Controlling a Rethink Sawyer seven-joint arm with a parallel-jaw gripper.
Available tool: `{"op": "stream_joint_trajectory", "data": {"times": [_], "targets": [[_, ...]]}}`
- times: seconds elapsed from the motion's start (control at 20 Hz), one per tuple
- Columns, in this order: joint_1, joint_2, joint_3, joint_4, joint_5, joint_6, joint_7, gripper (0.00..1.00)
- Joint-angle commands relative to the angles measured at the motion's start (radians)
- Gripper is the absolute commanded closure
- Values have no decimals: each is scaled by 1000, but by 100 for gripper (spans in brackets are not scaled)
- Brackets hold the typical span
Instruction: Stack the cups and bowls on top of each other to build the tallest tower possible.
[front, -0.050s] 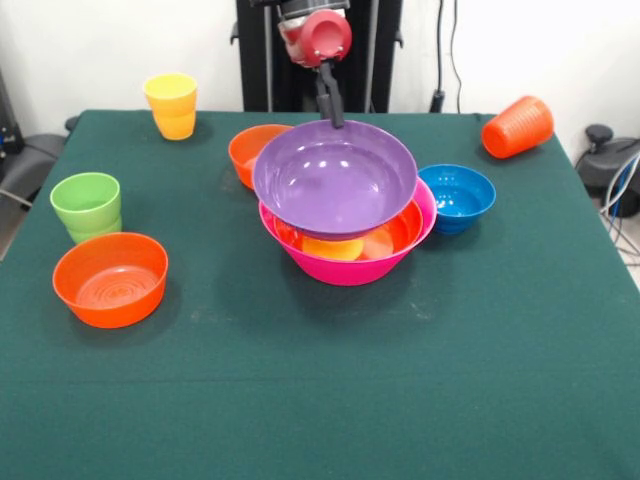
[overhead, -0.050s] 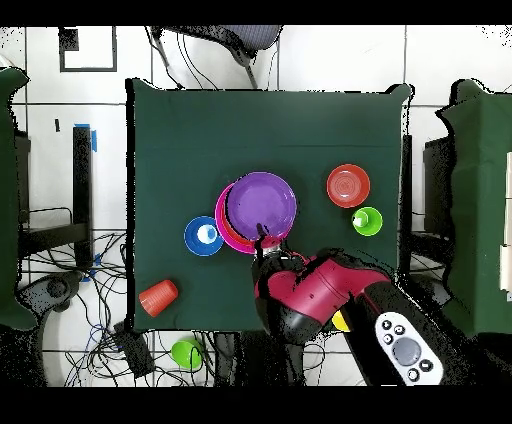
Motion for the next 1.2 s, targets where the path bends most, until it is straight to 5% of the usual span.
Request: {"op": "stream_joint_trajectory", "data": {"times": [0.05,0.9,1.2], "targets": [[-52,4,109,59,82,236,-131,0],[-3,11,60,53,43,438,-121,0],[-55,-32,119,56,125,506,-221,0]]}}
